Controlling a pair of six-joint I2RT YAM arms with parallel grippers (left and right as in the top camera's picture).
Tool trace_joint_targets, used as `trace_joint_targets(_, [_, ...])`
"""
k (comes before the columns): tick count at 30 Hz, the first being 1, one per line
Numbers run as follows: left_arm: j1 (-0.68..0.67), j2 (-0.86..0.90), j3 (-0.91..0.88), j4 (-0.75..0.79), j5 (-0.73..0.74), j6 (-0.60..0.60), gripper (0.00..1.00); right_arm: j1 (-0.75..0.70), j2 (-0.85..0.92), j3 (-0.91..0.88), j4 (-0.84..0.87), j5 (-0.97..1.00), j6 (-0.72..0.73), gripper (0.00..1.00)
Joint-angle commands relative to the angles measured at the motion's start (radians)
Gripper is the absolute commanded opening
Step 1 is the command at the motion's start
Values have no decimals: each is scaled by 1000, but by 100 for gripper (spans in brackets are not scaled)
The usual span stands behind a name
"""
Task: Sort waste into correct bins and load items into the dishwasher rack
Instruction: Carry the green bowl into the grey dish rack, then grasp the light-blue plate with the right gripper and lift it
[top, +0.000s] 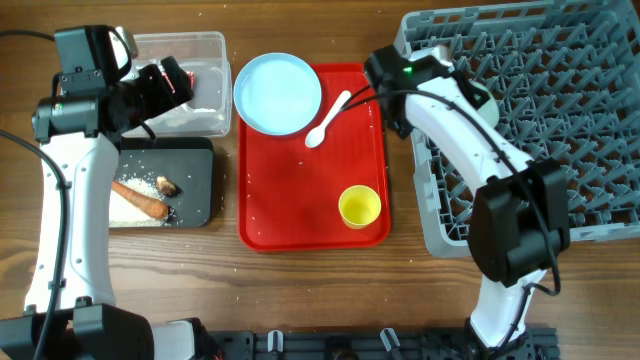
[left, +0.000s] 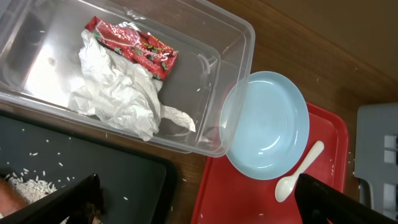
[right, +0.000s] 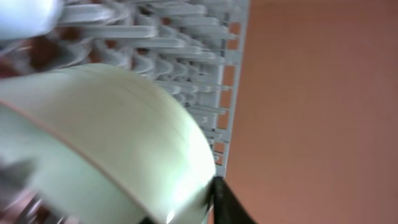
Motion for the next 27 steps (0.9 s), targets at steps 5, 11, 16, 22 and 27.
trace_joint_targets(5, [5,9,11,3,-3,2,100,70,23,-7,-42,-547,-80,45])
trace_joint_targets(11, [5,9,11,3,-3,2,100,69,0,151,-87,-580,2,68])
trace_joint_targets(16, [5,9,11,3,-3,2,100,69,-12,372,-164,-812,-5,81])
trace_joint_targets(22, [5,9,11,3,-3,2,100,69,-11,370,-9,-1320,-52,100])
trace_joint_targets(27, [5,9,11,3,-3,2,100,69,-8,335,227,-1329,10,84])
